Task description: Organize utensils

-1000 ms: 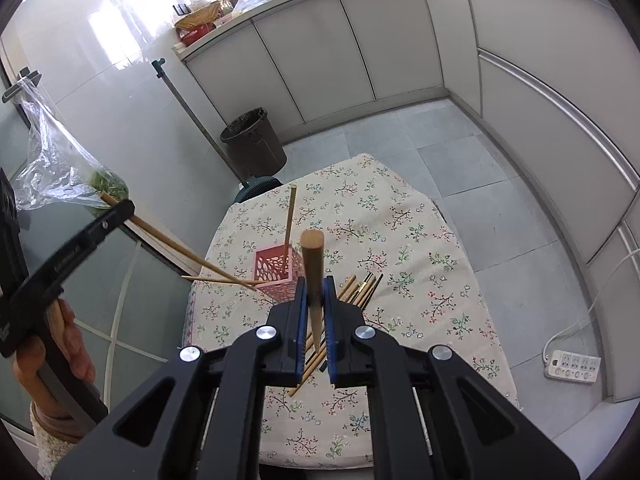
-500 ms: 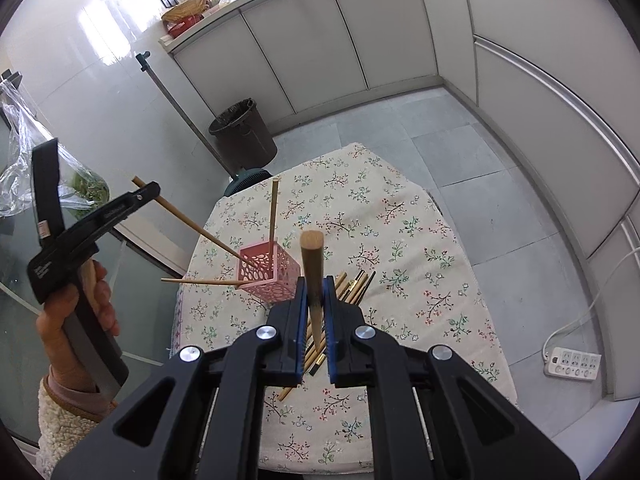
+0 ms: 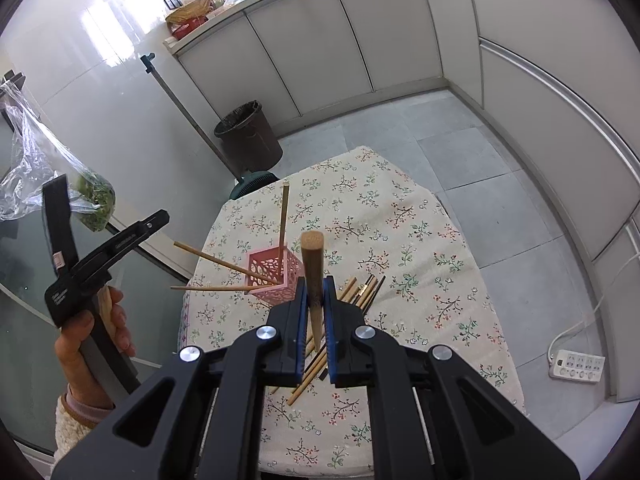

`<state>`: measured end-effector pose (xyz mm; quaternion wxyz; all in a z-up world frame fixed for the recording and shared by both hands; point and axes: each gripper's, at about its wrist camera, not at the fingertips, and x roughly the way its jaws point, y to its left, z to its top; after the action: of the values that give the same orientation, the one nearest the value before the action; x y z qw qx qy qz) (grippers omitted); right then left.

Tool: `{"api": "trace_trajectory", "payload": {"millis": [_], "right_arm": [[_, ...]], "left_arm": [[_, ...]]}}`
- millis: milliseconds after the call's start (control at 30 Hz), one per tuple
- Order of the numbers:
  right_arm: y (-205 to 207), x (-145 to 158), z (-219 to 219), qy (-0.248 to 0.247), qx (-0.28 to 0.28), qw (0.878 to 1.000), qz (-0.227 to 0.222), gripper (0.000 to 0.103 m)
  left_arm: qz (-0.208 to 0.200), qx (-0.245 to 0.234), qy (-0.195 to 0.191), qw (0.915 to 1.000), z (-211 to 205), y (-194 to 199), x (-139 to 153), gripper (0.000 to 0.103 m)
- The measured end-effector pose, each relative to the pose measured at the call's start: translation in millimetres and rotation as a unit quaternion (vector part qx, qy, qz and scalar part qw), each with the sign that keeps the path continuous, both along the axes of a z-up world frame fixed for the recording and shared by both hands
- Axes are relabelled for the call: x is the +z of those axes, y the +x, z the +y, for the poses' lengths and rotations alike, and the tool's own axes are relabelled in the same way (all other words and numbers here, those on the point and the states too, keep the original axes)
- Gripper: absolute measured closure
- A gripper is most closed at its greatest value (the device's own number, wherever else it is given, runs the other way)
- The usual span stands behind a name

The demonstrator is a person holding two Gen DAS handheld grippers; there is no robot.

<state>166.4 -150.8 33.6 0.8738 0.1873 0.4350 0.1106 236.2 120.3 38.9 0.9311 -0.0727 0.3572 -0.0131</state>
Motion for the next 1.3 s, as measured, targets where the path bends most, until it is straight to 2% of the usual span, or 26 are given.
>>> {"api": "trace_trajectory", "payload": {"millis": [133, 233, 300, 467, 600, 700, 900, 1067, 1200, 1300], "right_arm": [[2.0, 4.6, 1.7, 0.006, -0.003, 1.000, -0.005, 0.095], [6.5, 12.6, 4.1, 0.010, -0.007, 1.000, -0.016, 0.095], [12.7, 19.4, 7.3, 0.017, -0.009, 1.000, -0.024, 0.095], [30.9, 35.3, 24.4, 0.013, -0.007, 0.999, -0.044, 0.095], [49.7, 42.5, 42.7, 0.000, -0.007, 0.998, -0.059, 0.095], [65.0, 40.9, 55.3, -0.006, -0.006, 0.998, -0.065, 0.095], [91.4, 19.6, 81.6, -0.029, 0.003, 0.998, -0.051, 0.095], [110.2, -13.2, 102.4, -0.042, 0.014, 0.998, -0.039, 0.095], [117.6, -34.4, 117.7, -0.052, 0.027, 0.998, -0.037, 0.092], [113.2, -38.5, 121.7, -0.050, 0.030, 0.998, -0.040, 0.087]], "left_arm": [[-0.033, -0.004, -0.016, 0.9993, 2.0, -27.3, 12.8, 0.081], [-0.044, 0.006, -0.015, 0.9989, 3.3, -56.6, 8.1, 0.078], [-0.035, 0.013, -0.018, 0.9991, 5.4, -69.3, -3.0, 0.078], [0.020, 0.019, -0.014, 0.9995, 10.9, -86.8, -45.5, 0.078], [0.028, 0.039, 0.004, 0.9988, 21.1, -89.3, -60.8, 0.078], [0.034, 0.041, 0.000, 0.9986, 27.5, -86.4, -67.0, 0.078], [0.044, 0.052, -0.003, 0.9977, 40.2, -82.0, -75.7, 0.078], [0.048, 0.060, -0.011, 0.9970, 50.4, -78.0, -78.2, 0.077], [0.053, 0.064, -0.010, 0.9965, 54.1, -75.4, -82.3, 0.077], [0.045, 0.071, -0.004, 0.9965, 53.7, -75.7, -80.6, 0.077]]}}
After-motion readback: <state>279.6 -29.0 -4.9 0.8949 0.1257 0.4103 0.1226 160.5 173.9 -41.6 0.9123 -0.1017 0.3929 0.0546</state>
